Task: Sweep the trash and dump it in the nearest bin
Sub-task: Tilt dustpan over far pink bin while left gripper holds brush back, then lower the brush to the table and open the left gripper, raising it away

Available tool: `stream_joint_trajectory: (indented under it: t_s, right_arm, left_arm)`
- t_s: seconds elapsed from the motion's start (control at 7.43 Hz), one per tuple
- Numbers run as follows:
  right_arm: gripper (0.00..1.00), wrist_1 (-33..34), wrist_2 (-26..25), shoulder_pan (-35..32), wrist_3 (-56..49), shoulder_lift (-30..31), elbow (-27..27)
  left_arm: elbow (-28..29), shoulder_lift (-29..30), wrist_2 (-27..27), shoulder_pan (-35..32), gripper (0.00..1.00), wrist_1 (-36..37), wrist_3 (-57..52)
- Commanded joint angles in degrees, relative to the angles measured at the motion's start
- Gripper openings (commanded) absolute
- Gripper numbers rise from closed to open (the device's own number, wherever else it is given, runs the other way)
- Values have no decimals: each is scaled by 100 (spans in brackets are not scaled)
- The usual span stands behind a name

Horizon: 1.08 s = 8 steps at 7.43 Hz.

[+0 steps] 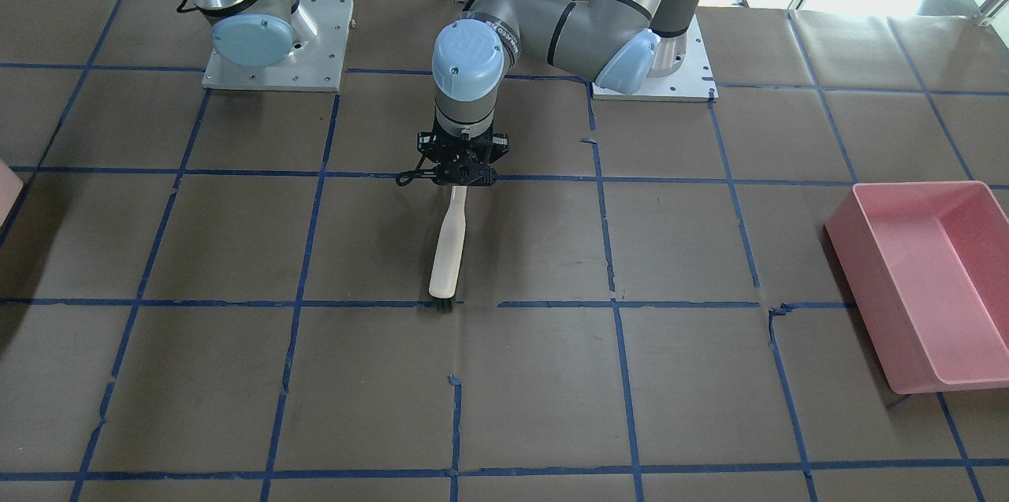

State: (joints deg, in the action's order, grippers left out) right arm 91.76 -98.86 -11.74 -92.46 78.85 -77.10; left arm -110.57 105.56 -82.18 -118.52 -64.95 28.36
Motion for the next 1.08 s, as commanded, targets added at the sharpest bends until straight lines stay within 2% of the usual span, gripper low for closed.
stream_joint_trajectory:
  t_s: [0.0,0.4,0.54,0.67,0.94]
  right_arm:
    - [10,0,-186,-38,0,-10,106]
    - [10,79,-564,-231,-17,-19,247]
    - [10,79,-643,-319,-17,-28,387]
    - [10,114,-644,-346,-70,-80,423]
    - [10,281,-792,-355,-132,-334,484]
  left_arm:
    - [9,9,-17,5,45,9,-67]
    - [70,-18,-43,22,96,18,-137]
    - [123,-18,-52,40,100,9,-251]
    - [254,-96,-35,179,100,0,-600]
    - [919,-211,-8,837,100,-349,-1101]
